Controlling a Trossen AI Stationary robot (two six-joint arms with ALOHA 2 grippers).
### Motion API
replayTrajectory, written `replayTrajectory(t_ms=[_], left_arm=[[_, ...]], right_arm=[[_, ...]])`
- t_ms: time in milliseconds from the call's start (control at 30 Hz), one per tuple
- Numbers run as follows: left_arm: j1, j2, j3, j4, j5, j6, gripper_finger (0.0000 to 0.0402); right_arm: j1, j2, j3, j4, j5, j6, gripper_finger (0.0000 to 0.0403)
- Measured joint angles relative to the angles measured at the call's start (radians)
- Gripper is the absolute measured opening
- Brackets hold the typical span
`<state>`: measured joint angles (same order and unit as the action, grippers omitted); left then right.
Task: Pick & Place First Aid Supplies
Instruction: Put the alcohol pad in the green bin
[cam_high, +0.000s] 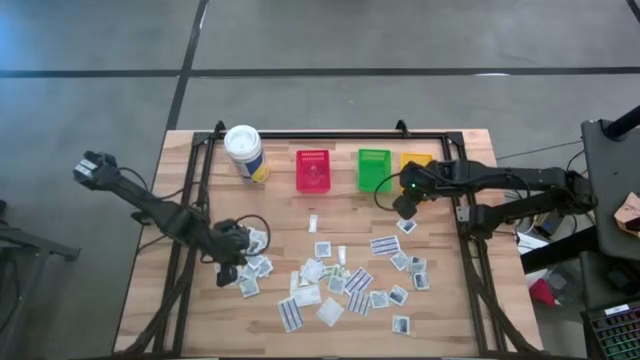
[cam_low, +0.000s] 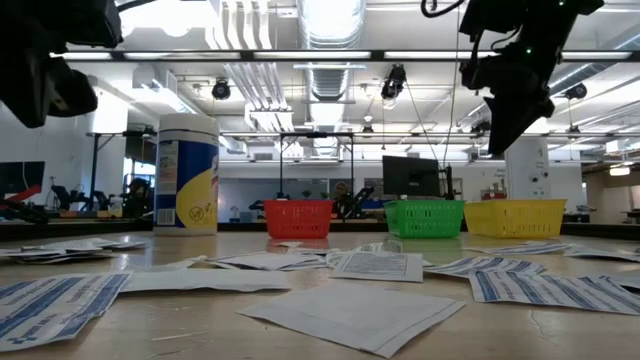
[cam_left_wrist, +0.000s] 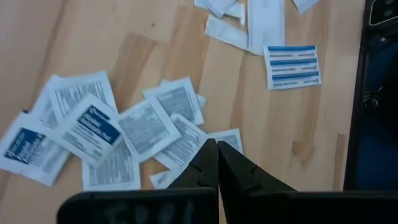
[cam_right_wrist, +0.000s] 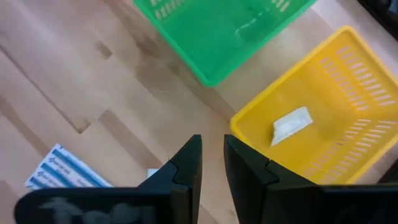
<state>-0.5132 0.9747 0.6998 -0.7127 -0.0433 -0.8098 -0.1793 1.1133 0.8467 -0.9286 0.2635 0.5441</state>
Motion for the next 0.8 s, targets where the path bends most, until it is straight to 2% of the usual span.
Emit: replayTrajectory(t_ms=[367, 600, 800], left_arm=[[-0.012, 0.103, 0.000, 0.002, -0.021, -0.013, 0.0000], [-0.012, 0.175, -0.011, 0.002, -0.057, 0.041, 0.0000], [-0.012, 0.202, -0.075, 0.011, -0.063, 0.045, 0.0000]], right_arm=[[0.152, 0.000, -0.014, 0.056, 0.034, 0.092, 0.0068], [0.237, 0.000, -0.033, 0.220, 0.035, 0.093, 0.0067], [0.291, 0.000, -0.059, 0.341, 0.035, 0.092, 0.0058]])
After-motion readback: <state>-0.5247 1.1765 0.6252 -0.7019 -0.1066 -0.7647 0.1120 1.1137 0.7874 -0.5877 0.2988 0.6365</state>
